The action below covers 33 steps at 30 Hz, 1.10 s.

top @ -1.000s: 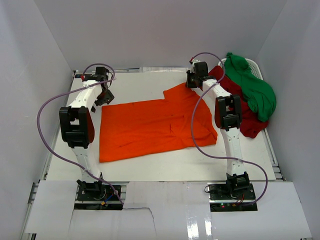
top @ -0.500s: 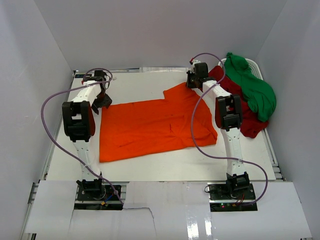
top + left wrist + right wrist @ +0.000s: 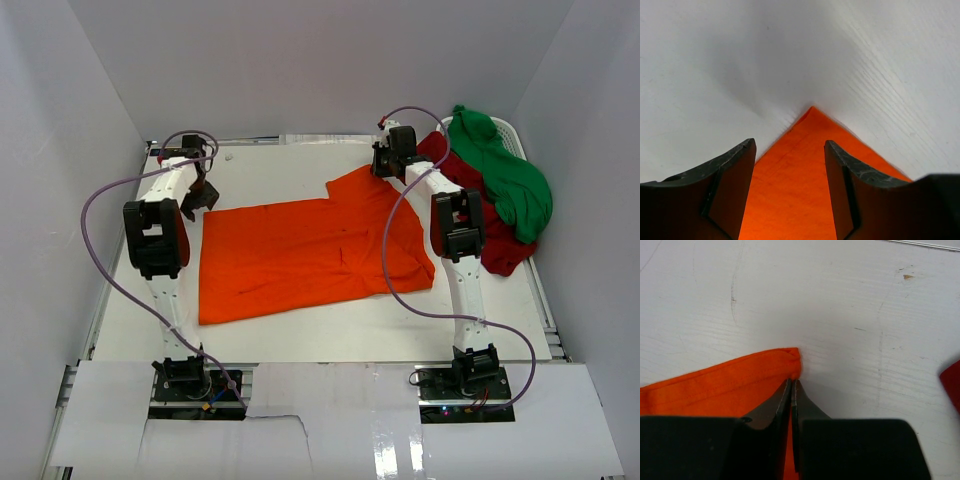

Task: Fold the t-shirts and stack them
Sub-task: Grap the side of the flattened tshirt furthest away from the robot with both arms

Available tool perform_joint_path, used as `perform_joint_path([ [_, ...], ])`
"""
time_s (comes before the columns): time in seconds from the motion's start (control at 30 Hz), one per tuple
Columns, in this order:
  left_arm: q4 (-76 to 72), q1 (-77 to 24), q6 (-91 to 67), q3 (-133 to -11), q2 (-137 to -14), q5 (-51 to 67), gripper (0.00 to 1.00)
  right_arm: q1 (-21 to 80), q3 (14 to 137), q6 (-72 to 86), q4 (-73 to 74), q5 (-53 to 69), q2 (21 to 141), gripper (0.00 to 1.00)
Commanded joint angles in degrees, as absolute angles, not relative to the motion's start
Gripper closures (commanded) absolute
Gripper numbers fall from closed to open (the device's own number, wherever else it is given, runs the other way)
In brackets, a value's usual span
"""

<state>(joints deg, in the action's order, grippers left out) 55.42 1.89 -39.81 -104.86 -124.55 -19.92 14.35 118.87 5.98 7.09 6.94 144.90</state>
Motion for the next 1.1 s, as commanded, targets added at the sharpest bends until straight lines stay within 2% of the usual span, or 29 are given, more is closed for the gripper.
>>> perform_joint_path([
  [0.0, 55.55, 1.85, -40.17, -107.40, -126.12, -18.72, 0.32, 14.59, 117.77, 5.10, 7.21, 8.70, 141.59, 0.92],
  [0.13, 55.98, 1.85, -39.90, -109.15, -128.05, -18.02, 0.39, 14.59, 117.69, 5.10, 6.95, 9.05, 141.42, 0.92],
  [0.63, 56.34, 1.93, -40.87, -111.71, -130.69, -18.81, 0.39, 14.59, 116.98, 4.92, 6.42, 9.93, 141.24, 0.92],
  [0.77, 56.42, 1.93, -40.87, -112.06, -131.31, -18.28, 0.49, 14.59, 116.89, 4.66, 6.50, 9.93, 141.33, 0.92],
  [0.8, 56.34, 1.93, -40.87, -112.15, -131.40, -18.19, 0.60, 14.59, 116.89, 4.66, 6.50, 9.84, 141.24, 0.92],
  [0.9, 56.43, 1.93, -40.69, -111.97, -131.92, -17.58, 0.71, 14.59, 116.81, 4.57, 6.50, 9.76, 141.15, 0.92],
  [1.07, 56.43, 1.93, -40.69, -110.83, -132.10, -18.01, 0.73, 14.59, 117.25, 4.57, 6.50, 9.84, 140.98, 0.92],
])
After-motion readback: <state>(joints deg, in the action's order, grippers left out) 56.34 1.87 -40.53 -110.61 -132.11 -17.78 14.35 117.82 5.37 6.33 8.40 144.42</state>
